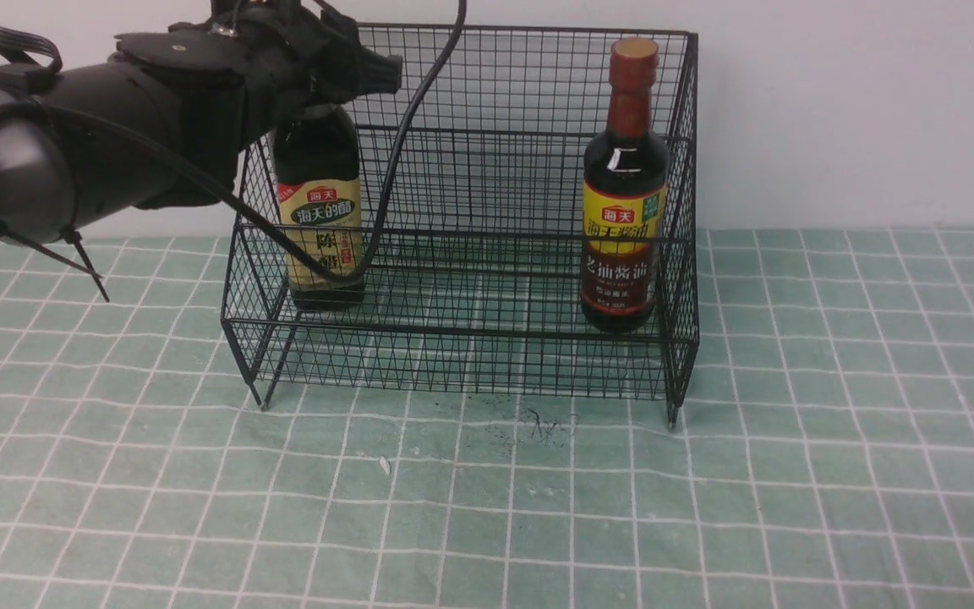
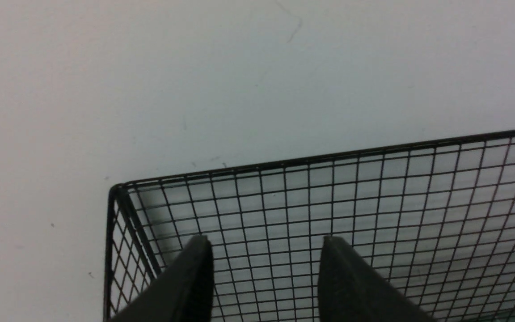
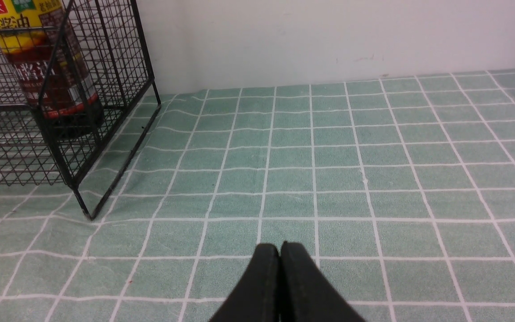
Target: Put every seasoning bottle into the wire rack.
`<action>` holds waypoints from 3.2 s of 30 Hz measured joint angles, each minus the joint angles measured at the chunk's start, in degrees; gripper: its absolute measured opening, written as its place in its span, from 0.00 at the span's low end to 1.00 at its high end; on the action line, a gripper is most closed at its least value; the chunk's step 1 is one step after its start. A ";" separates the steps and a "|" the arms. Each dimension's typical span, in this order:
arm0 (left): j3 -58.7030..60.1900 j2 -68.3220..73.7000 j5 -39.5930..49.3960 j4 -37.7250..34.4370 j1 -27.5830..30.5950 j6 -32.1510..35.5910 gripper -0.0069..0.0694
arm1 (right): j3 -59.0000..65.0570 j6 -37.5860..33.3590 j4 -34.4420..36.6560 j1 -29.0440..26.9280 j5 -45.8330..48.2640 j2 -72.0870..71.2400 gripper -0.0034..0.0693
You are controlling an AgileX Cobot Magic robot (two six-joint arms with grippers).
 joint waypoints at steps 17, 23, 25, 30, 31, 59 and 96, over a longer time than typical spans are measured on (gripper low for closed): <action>-0.17 -0.99 8.79 0.55 0.87 0.60 0.46 | 0.00 0.00 0.00 0.00 0.00 0.00 0.03; -0.42 -1.17 11.44 -0.17 2.24 -0.06 0.45 | 0.00 0.00 0.00 0.00 0.00 0.00 0.03; -0.48 -1.17 12.88 -0.57 2.84 -0.06 0.45 | 0.00 0.00 0.00 0.00 0.00 0.00 0.03; -0.56 -1.17 14.69 -1.12 2.97 0.00 0.45 | 0.00 0.00 0.00 0.00 0.00 0.00 0.03; -0.56 -1.17 14.82 -1.20 2.97 0.07 0.45 | 0.00 0.00 0.00 0.00 0.00 0.00 0.03; -1.35 -6.76 4.70 -2.63 2.97 8.38 0.51 | 0.00 0.00 0.00 0.00 0.00 0.00 0.03; -1.43 -38.17 28.19 -17.80 2.97 -16.19 0.08 | 0.00 0.00 0.00 0.00 0.00 0.00 0.03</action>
